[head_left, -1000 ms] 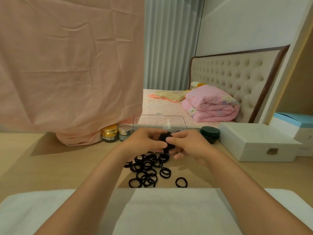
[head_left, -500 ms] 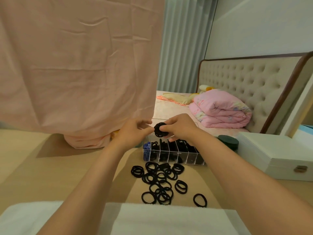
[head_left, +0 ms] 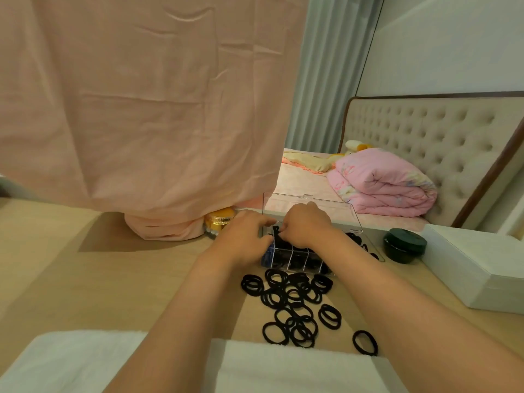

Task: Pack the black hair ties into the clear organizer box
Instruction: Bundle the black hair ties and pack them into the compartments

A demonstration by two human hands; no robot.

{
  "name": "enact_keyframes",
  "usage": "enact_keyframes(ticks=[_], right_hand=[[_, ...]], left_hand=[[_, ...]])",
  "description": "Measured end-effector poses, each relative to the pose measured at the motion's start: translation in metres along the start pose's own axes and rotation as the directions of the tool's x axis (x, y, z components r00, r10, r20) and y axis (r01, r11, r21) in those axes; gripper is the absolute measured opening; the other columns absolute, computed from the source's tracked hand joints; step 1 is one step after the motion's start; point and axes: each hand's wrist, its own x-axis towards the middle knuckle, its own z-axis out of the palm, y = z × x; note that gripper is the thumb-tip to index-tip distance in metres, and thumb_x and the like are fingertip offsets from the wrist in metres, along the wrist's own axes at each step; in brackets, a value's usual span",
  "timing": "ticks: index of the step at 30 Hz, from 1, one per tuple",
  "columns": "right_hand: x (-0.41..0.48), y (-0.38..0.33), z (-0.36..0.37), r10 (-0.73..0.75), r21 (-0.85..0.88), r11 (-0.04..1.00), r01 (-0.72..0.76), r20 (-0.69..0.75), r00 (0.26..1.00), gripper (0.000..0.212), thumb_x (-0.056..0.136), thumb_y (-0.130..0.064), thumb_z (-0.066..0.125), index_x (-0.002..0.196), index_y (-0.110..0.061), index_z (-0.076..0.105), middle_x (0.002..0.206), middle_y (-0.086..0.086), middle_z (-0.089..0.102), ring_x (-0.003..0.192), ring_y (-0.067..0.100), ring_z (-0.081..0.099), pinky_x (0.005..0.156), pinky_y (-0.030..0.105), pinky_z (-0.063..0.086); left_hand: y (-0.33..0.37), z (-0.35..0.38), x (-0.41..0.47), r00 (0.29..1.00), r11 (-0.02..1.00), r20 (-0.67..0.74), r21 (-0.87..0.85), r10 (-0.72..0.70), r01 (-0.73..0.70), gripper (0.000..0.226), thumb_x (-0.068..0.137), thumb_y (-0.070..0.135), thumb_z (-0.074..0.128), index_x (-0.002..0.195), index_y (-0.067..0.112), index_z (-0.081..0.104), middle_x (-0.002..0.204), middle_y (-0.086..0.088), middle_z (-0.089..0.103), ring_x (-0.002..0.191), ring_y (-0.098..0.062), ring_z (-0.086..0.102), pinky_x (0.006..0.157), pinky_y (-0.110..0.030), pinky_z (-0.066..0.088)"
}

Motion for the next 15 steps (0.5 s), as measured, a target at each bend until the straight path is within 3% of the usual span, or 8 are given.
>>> enact_keyframes(ticks=[4, 8, 11, 13, 15], right_hand=[[0.001, -0.002, 0.000, -0.089, -0.106, 0.989, 0.102, 0.117, 0.989, 0.033, 0.100, -0.031, 0.051, 0.123, -0.012, 0.065, 0.125, 0.010, 0.057, 0.125, 0.030, 0.044, 0.086, 0.036, 0.039], [-0.004, 0.009, -0.023, -0.168, 0.094, 0.985, 0.148, 0.282, 0.944, 0.037, 0.104, -0.017, 0.045, 0.133, -0.014, 0.067, 0.132, 0.010, 0.064, 0.123, 0.030, 0.056, 0.103, 0.038, 0.045], [-0.014, 0.018, -0.036, -0.217, 0.191, 0.964, 0.183, 0.176, 0.960, 0.042, 0.094, -0.005, 0.048, 0.127, -0.016, 0.071, 0.136, 0.003, 0.066, 0.126, 0.023, 0.057, 0.108, 0.034, 0.045], [-0.018, 0.021, -0.030, -0.282, 0.157, 0.950, 0.270, 0.063, 0.957, 0.035, 0.090, -0.019, 0.049, 0.106, -0.020, 0.080, 0.119, 0.000, 0.073, 0.112, 0.023, 0.063, 0.100, 0.040, 0.050], [-0.023, 0.019, -0.019, -0.337, 0.045, 0.941, 0.335, 0.044, 0.940, 0.047, 0.085, -0.036, 0.038, 0.097, -0.016, 0.079, 0.107, 0.004, 0.074, 0.101, 0.027, 0.063, 0.094, 0.040, 0.047]], left_hand=[[0.001, 0.003, -0.001, 0.999, 0.996, 0.038, 0.086, 0.026, -0.029, 0.042, 0.100, 0.034, 0.052, 0.142, 0.034, 0.054, 0.144, 0.002, 0.051, 0.139, -0.017, 0.031, 0.117, -0.042, 0.030], [0.004, 0.004, 0.000, 0.997, 0.986, 0.066, 0.164, 0.028, -0.039, 0.044, 0.103, 0.040, 0.042, 0.145, 0.035, 0.050, 0.145, 0.004, 0.048, 0.137, -0.016, 0.028, 0.117, -0.039, 0.027], [0.006, 0.005, 0.003, 0.995, 0.979, 0.094, 0.199, 0.027, -0.045, 0.043, 0.104, 0.038, 0.038, 0.145, 0.035, 0.051, 0.145, 0.003, 0.047, 0.136, -0.018, 0.029, 0.116, -0.040, 0.026], [0.003, 0.005, 0.005, 0.994, 0.987, 0.105, 0.159, 0.020, -0.037, 0.043, 0.104, 0.031, 0.038, 0.145, 0.034, 0.051, 0.143, 0.000, 0.049, 0.135, -0.019, 0.029, 0.116, -0.041, 0.026], [0.001, 0.005, 0.006, 0.995, 0.996, 0.098, 0.091, 0.006, -0.015, 0.046, 0.101, 0.021, 0.043, 0.144, 0.032, 0.051, 0.142, -0.002, 0.050, 0.137, -0.019, 0.030, 0.117, -0.041, 0.027]])
